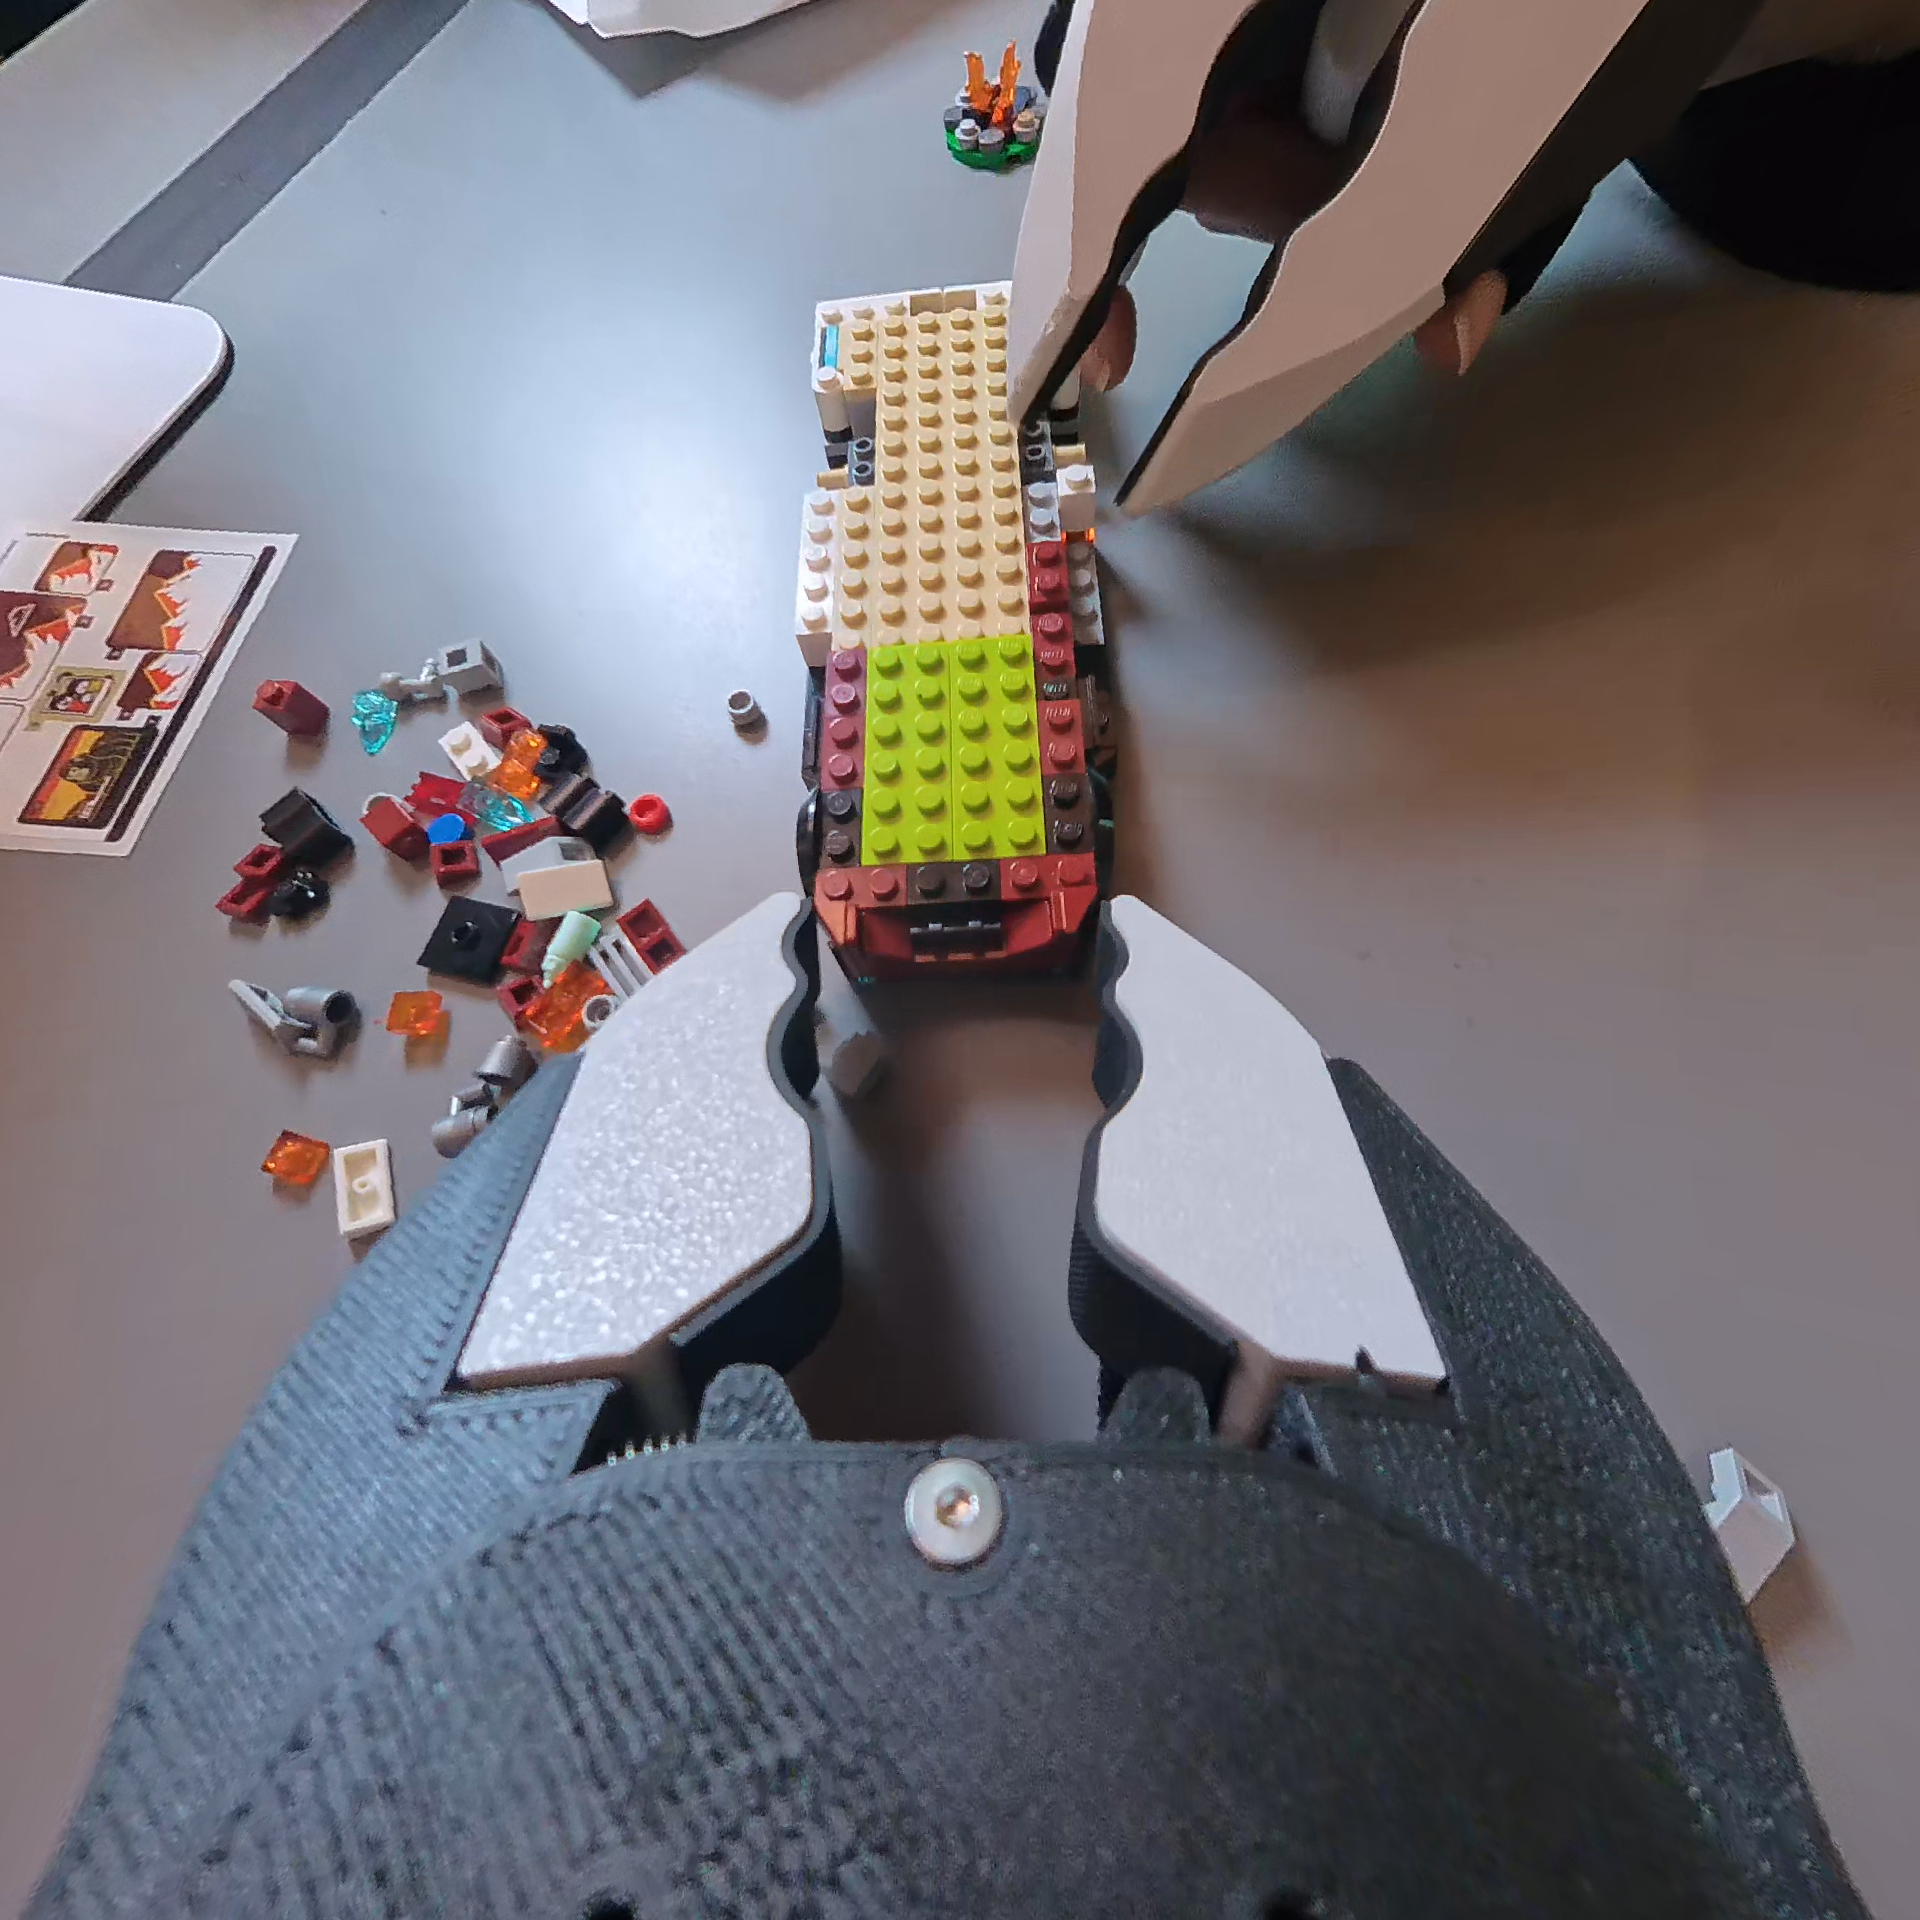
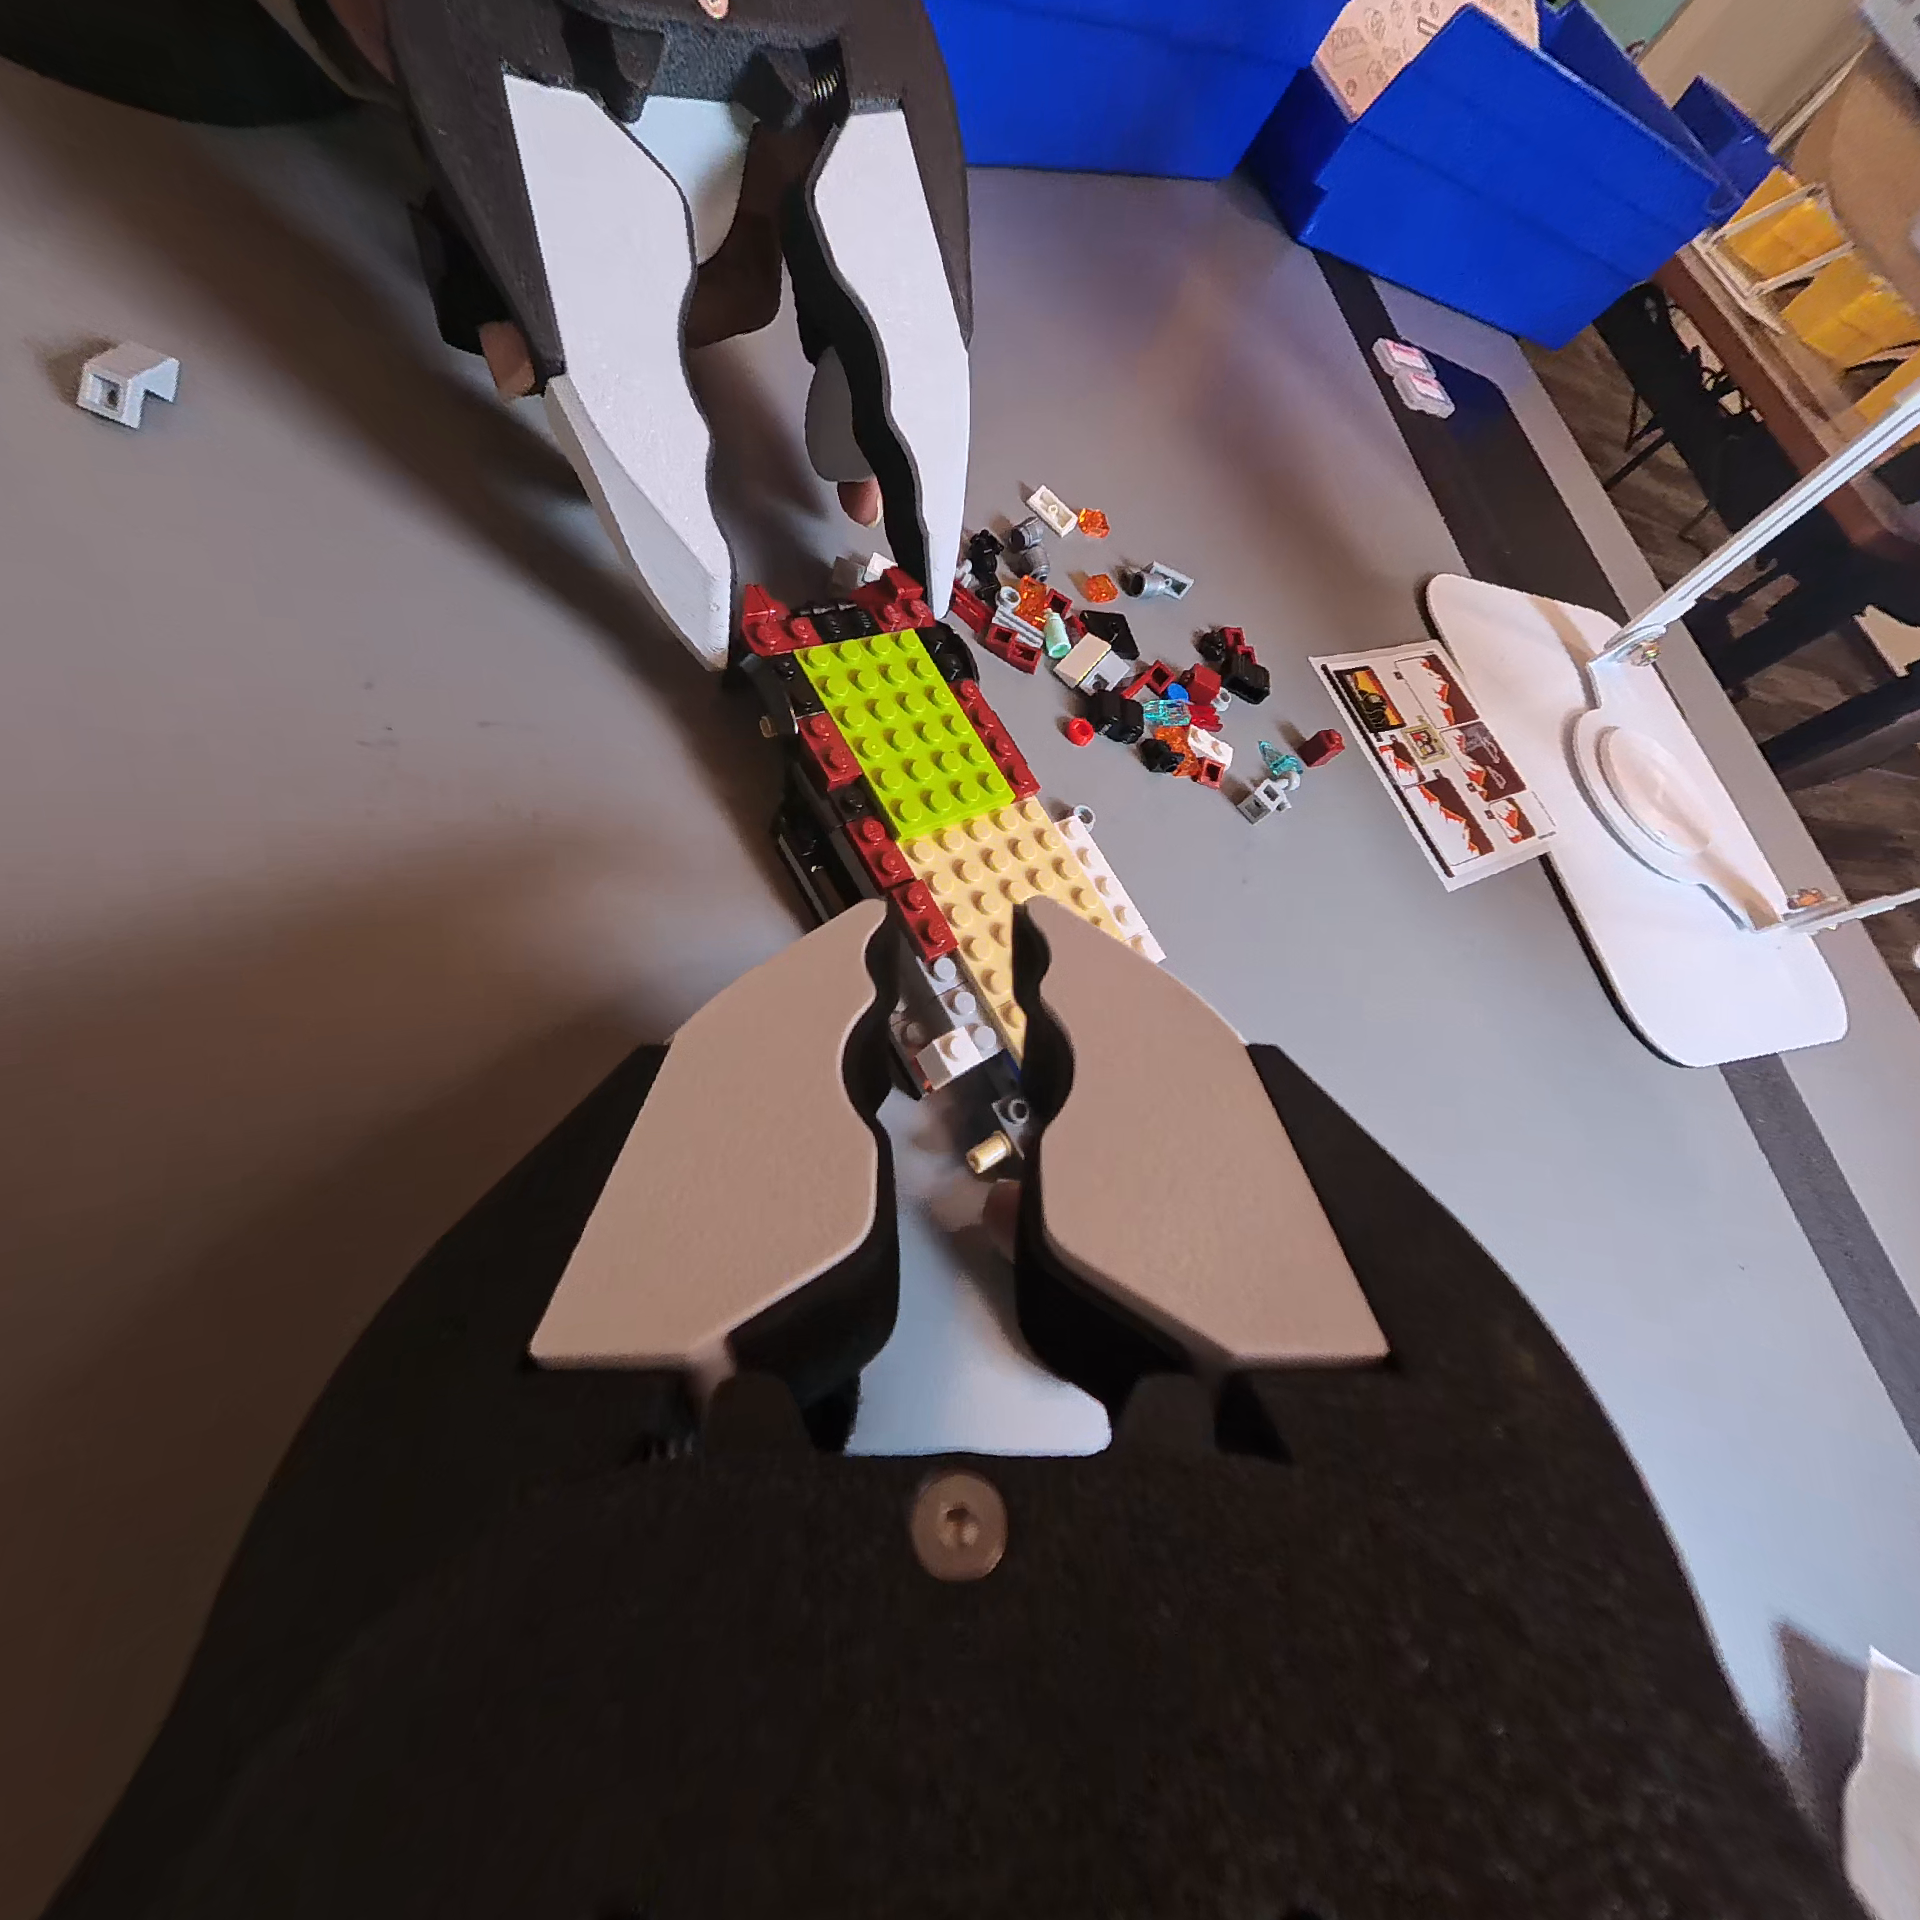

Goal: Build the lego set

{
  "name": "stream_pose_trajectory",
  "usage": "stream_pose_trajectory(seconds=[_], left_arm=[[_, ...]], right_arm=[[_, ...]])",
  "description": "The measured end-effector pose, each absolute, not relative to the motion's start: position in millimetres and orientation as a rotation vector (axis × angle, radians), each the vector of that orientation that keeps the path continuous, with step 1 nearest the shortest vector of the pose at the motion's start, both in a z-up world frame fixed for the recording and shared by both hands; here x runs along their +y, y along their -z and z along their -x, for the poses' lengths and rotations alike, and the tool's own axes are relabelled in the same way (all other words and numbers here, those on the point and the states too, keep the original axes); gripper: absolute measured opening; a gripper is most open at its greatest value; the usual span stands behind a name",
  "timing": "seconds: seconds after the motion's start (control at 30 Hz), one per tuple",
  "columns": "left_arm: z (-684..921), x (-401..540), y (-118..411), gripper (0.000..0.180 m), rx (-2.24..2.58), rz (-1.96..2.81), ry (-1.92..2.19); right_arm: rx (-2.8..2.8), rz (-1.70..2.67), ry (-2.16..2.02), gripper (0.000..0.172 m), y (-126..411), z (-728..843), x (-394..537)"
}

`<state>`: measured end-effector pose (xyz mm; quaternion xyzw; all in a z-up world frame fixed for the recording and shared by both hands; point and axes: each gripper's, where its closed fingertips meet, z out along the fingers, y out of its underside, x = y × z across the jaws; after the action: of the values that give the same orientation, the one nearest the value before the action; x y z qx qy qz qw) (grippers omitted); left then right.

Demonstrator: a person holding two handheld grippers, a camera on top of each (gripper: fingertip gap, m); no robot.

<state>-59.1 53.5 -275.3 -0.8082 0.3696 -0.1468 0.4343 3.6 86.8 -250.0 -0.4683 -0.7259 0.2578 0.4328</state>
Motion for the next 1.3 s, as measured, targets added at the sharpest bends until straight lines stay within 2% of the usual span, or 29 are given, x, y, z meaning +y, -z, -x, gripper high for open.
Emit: stream_pose_trajectory(seconds=[1.3], left_arm=[[60.4, 52.3, 273.8, 0.05, 0.908, 2.01, 0.341]], right_arm=[[-1.811, 1.186, -0.604, 0.019, 253.1, -5.7, 92.5]])
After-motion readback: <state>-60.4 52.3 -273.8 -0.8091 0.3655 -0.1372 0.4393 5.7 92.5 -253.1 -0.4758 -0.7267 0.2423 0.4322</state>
